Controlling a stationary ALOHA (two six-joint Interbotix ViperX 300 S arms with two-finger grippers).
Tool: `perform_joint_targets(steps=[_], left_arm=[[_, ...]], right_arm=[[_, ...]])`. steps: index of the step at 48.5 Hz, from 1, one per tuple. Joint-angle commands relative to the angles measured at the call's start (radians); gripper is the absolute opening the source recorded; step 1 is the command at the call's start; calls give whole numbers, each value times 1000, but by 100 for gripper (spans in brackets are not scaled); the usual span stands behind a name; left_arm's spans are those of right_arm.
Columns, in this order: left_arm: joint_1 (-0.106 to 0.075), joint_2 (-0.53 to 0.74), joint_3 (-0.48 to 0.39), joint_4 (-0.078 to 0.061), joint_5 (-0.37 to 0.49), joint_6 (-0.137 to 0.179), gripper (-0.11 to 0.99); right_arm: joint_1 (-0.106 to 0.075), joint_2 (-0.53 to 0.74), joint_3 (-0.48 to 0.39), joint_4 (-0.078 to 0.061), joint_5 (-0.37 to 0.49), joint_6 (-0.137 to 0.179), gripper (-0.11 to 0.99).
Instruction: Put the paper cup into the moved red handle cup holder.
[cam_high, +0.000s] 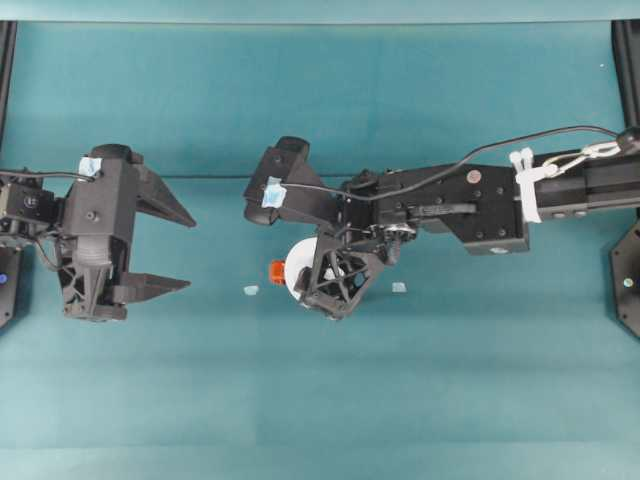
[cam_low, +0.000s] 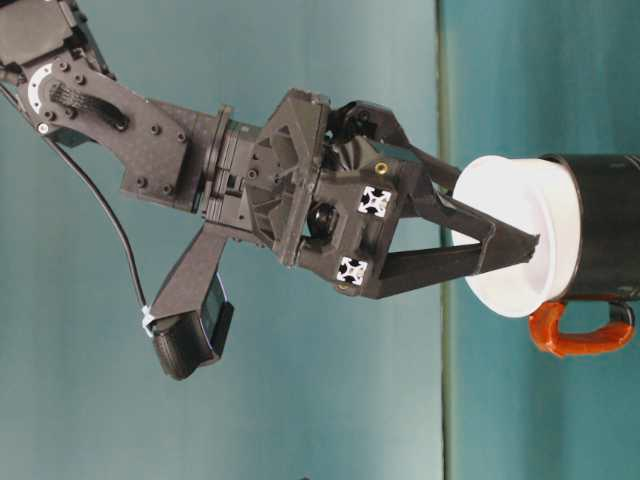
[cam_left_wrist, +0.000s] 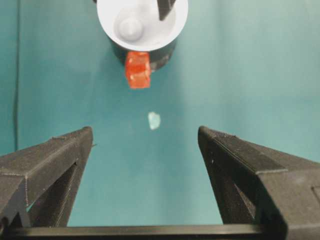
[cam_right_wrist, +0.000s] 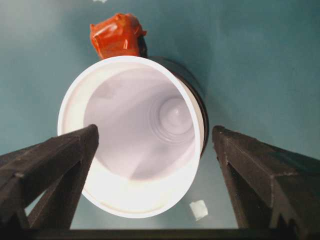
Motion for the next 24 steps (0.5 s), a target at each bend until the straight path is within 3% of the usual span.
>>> perform_joint_targets(steps=[1,4,12,16,20,24], left_arm=[[2,-9,-11,2,-3,-2,94],[2,-9,-11,2,-3,-2,94],[2,-11,-9,3,-3,-2,94],[2,-11,-9,3,-3,-2,94],[2,-11,-9,2,-3,-3,94],[2,-11,-9,2,-3,-3,94]], right_arm=[[3,-63,-14,-8,0,-11,78],[3,-80,-15,-23,0,-9,78],[3,-166,-15,-95,0,-9,78],[3,-207,-14,-123,5,-9,78],[5,-250,-6,-140,8,-12,78],[8,-293,14,-147,3,-12,78]])
